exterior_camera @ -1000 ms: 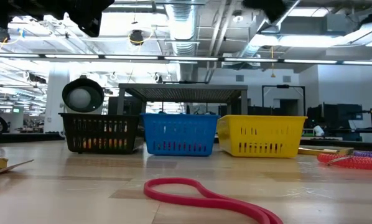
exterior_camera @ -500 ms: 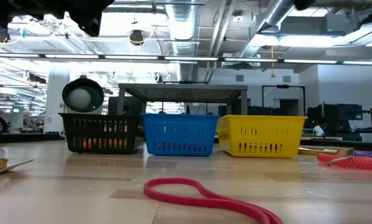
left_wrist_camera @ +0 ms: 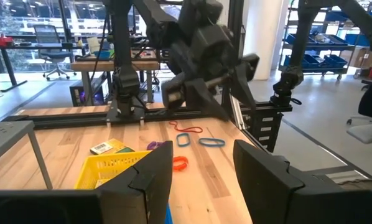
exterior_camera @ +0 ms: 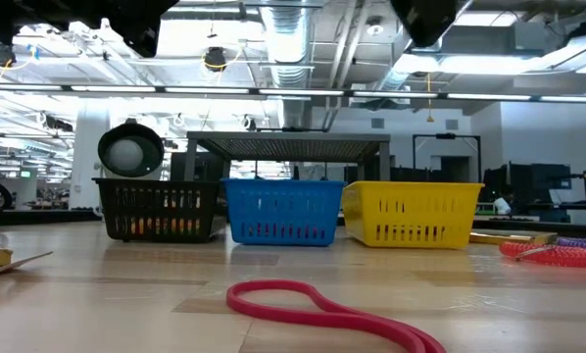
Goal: Pick & Place Office Desk Supplies
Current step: Put the red rubber band into the blue basket
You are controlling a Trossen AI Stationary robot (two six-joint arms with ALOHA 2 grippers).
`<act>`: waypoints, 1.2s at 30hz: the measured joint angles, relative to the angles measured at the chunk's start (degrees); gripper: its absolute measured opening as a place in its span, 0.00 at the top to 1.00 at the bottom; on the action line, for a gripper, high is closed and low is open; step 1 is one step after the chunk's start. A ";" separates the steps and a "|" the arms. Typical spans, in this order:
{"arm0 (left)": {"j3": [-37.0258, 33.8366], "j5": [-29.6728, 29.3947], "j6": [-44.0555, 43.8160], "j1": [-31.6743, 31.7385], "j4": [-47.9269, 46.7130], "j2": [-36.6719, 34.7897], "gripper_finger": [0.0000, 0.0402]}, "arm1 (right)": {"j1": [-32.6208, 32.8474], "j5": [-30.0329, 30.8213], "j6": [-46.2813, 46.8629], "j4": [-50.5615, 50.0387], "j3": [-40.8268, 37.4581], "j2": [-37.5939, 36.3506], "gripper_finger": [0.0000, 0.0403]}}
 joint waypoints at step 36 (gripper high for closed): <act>0.00 0.83 -4.25 -4.25 16.87 12.99 0.59 | -1.26 -1.83 -9.50 -22.03 24.21 28.55 0.46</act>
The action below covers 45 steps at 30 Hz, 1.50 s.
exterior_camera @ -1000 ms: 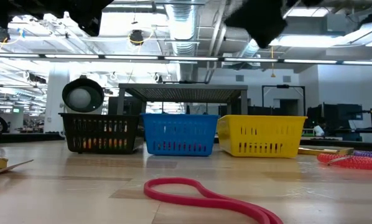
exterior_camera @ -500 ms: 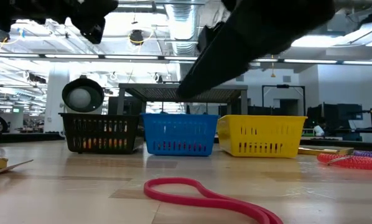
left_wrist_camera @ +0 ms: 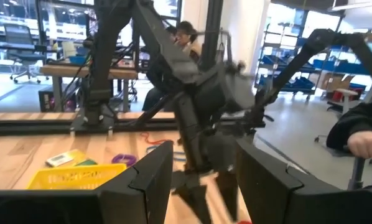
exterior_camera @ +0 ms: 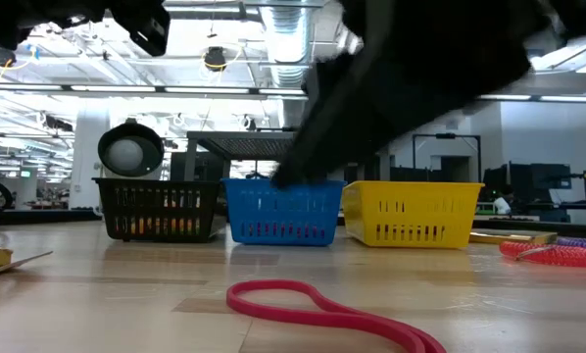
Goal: Pick & Place Office Desk Supplies
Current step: Put the red rubber band into the blue basket
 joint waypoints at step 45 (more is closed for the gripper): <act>0.02 0.03 0.34 -1.69 1.46 -0.02 0.59 | -0.05 -1.59 -0.13 6.70 0.15 7.11 0.53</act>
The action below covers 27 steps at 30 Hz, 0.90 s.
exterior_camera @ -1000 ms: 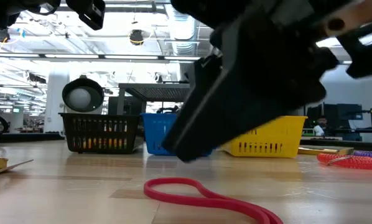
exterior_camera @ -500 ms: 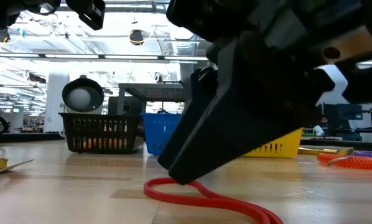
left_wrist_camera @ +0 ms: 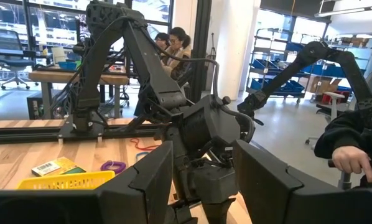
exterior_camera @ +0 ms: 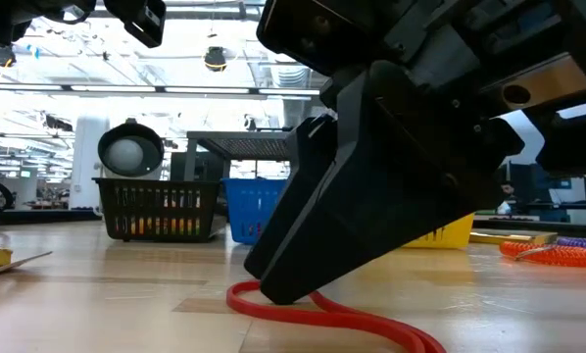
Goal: Pick & Place Office Desk Supplies
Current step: Put the red rubber band into the blue basket
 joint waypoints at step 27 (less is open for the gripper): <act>0.00 0.00 0.00 0.00 0.00 0.00 0.59 | -0.39 -4.05 0.24 -0.35 0.00 -0.06 1.00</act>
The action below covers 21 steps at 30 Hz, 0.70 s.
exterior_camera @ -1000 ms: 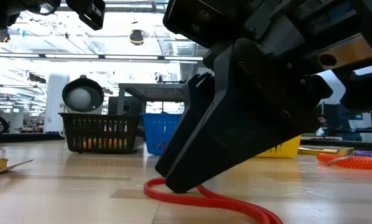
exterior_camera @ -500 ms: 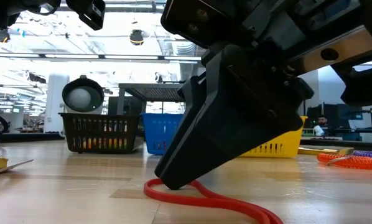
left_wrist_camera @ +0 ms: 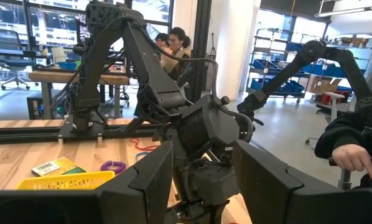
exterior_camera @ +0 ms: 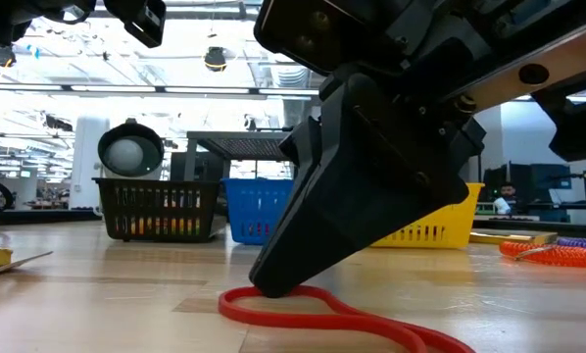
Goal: Pick & Place Office Desk Supplies
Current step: Put the red rubber band into the blue basket
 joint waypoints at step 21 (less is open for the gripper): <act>0.00 0.00 -0.02 0.00 -0.03 0.00 0.59 | 0.04 2.94 -5.58 -22.46 13.43 0.07 1.00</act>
